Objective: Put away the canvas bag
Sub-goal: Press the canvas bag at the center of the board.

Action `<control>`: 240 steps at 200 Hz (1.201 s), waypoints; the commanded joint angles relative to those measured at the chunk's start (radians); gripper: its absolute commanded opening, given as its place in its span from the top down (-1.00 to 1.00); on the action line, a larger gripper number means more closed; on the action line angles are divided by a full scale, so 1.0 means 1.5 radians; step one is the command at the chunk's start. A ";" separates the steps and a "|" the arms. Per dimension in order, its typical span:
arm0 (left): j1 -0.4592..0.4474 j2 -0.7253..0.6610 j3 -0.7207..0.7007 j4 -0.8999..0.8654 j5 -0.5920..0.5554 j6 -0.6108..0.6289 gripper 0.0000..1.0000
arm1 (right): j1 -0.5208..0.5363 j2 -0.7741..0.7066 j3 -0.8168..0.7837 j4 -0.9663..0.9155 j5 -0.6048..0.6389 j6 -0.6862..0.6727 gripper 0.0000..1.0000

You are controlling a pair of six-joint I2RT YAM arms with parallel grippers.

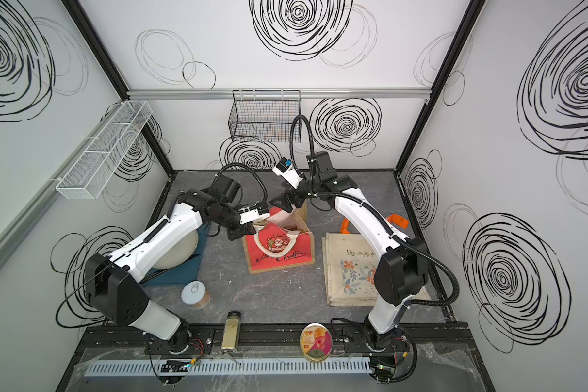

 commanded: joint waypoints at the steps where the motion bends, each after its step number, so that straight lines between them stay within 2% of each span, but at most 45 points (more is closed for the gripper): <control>1: 0.015 -0.015 0.012 -0.014 0.037 0.047 1.00 | 0.005 0.013 0.009 -0.050 -0.021 -0.048 -0.75; 21: 0.015 -0.015 0.009 -0.008 0.036 0.048 1.00 | 0.025 0.027 0.020 -0.070 -0.024 -0.063 -0.58; 28: 0.015 -0.013 0.009 -0.007 0.034 0.045 0.92 | 0.034 0.033 0.025 -0.085 -0.022 -0.073 -0.50; 54: 0.018 -0.015 -0.001 0.014 0.020 0.022 0.81 | 0.043 0.054 0.041 -0.142 -0.032 -0.084 0.12; 69: 0.019 -0.021 -0.011 0.034 0.006 -0.001 0.71 | 0.036 0.058 0.045 -0.165 -0.035 -0.086 0.19; 74: 0.018 -0.024 -0.015 0.045 -0.001 -0.016 0.51 | 0.033 0.057 0.044 -0.167 -0.037 -0.086 0.20; 79: 0.019 -0.026 -0.020 0.053 -0.007 -0.025 0.45 | 0.031 0.056 0.044 -0.168 -0.037 -0.086 0.28; 82: 0.019 -0.027 -0.021 0.055 -0.010 -0.028 0.31 | 0.031 0.056 0.044 -0.170 -0.035 -0.087 0.29; 85: 0.019 -0.029 -0.022 0.058 -0.011 -0.031 0.27 | 0.031 0.055 0.044 -0.171 -0.032 -0.086 0.30; 91: 0.019 -0.029 -0.024 0.063 -0.013 -0.041 0.24 | 0.031 0.055 0.046 -0.174 -0.027 -0.087 0.30; 96: 0.020 -0.029 -0.024 0.068 -0.013 -0.048 0.03 | 0.031 0.054 0.046 -0.173 -0.026 -0.087 0.30; 108: 0.019 -0.027 -0.022 0.076 -0.012 -0.060 -0.01 | 0.032 0.052 0.048 -0.174 -0.026 -0.083 0.25; 115: 0.017 -0.024 -0.019 0.076 -0.006 -0.062 0.02 | 0.033 0.051 0.050 -0.175 -0.031 -0.079 0.13; 132: 0.013 -0.013 -0.008 0.068 -0.001 -0.065 0.15 | 0.033 0.052 0.070 -0.191 -0.037 -0.050 -0.46; 154: 0.016 -0.008 -0.003 0.061 -0.002 -0.064 0.32 | 0.033 0.057 0.095 -0.232 -0.059 -0.023 -0.68; 179: 0.019 -0.011 0.000 0.060 0.007 -0.065 0.36 | 0.037 0.060 0.086 -0.249 -0.056 -0.012 -0.75; 208: 0.029 -0.025 -0.001 0.074 0.034 -0.073 0.36 | 0.062 0.072 0.064 -0.246 0.039 -0.022 -0.77; 224: 0.036 -0.030 -0.001 0.072 0.033 -0.076 0.39 | 0.063 0.078 0.063 -0.248 0.070 -0.031 -0.73; 240: 0.045 -0.034 -0.001 0.068 0.032 -0.076 0.45 | 0.063 0.072 0.045 -0.233 0.106 -0.044 -0.59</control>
